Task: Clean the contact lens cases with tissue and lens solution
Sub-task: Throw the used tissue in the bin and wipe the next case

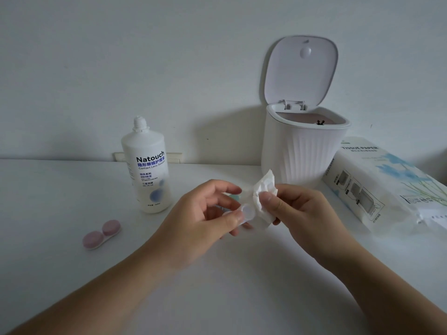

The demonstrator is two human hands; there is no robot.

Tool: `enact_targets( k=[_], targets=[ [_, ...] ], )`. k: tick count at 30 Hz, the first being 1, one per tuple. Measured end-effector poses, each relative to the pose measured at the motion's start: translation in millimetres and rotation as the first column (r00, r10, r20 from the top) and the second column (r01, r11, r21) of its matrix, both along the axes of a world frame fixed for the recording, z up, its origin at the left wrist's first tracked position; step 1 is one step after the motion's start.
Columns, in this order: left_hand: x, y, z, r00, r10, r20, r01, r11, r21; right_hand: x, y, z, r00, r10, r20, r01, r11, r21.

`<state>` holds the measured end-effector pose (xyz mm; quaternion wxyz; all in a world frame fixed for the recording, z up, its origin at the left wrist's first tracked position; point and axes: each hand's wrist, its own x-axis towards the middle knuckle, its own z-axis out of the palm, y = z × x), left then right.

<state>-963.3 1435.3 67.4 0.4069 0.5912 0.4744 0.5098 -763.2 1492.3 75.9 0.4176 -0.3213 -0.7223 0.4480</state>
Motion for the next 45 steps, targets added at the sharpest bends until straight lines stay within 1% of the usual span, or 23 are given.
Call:
enact_targets(
  k=[4, 9, 14, 17, 19, 22, 24, 28, 32, 35, 37, 39, 41, 43, 45],
  targets=[
    [-2, 3, -4, 1.000, 0.019, -0.015, -0.019, 1.000, 0.020, 0, -1, -2, 0.993, 0.095, 0.072, -0.095, 0.995, -0.005],
    [-3, 2, -3, 0.999, -0.039, -0.022, 0.039, 0.999, -0.007, 1, -1, -4, 0.978, 0.116, 0.171, -0.101, 0.990, -0.094],
    [-4, 2, -2, 0.998, -0.033, -0.051, 0.031, 0.999, -0.039, 3, 3, -9, 0.964, 0.100, 0.247, -0.066, 0.987, -0.144],
    [-5, 2, -3, 0.998, -0.026, -0.055, 0.026, 1.000, -0.012, 3, 4, -8, 0.970, 0.120, 0.209, -0.083, 0.981, -0.176],
    [-5, 2, -4, 0.997, 0.017, -0.074, -0.015, 1.000, 0.026, 4, 4, -7, 0.974, 0.135, 0.180, -0.098, 0.975, -0.200],
    [-6, 2, -7, 0.975, 0.110, -0.195, -0.082, 0.986, 0.144, 5, 4, -6, 0.969, 0.162, 0.186, -0.121, 0.970, -0.212],
    [-6, 2, -8, 0.966, 0.135, -0.221, -0.096, 0.979, 0.179, 6, 4, -5, 0.967, 0.176, 0.183, -0.132, 0.965, -0.226],
    [-3, 2, -9, 0.976, 0.126, -0.177, -0.101, 0.984, 0.145, 6, 3, -3, 0.971, 0.188, 0.151, -0.144, 0.955, -0.261],
    [-3, 1, -12, 0.993, 0.041, -0.108, -0.034, 0.997, 0.068, 6, 3, -2, 0.967, 0.223, 0.122, -0.177, 0.935, -0.307],
    [-3, 0, -11, 0.994, 0.033, -0.109, -0.022, 0.995, 0.096, 6, 2, -2, 0.967, 0.227, 0.115, -0.180, 0.931, -0.319],
    [-3, 0, -10, 0.983, 0.074, -0.166, -0.048, 0.986, 0.158, 7, 2, -3, 0.964, 0.243, 0.112, -0.196, 0.925, -0.325],
    [-5, 1, -8, 0.945, 0.129, -0.302, -0.041, 0.958, 0.284, 7, 1, -2, 0.955, 0.272, 0.122, -0.218, 0.917, -0.334],
    [-7, 1, -7, 0.884, 0.180, -0.432, 0.010, 0.916, 0.402, 8, 1, -1, 0.943, 0.299, 0.150, -0.234, 0.909, -0.345],
    [-8, 2, -6, 0.844, 0.189, -0.502, 0.062, 0.895, 0.441, 9, 1, -1, 0.932, 0.315, 0.179, -0.238, 0.904, -0.354],
    [-9, 2, -6, 0.843, 0.179, -0.508, 0.076, 0.894, 0.441, 9, 1, -1, 0.929, 0.301, 0.213, -0.219, 0.915, -0.340]
  ],
)
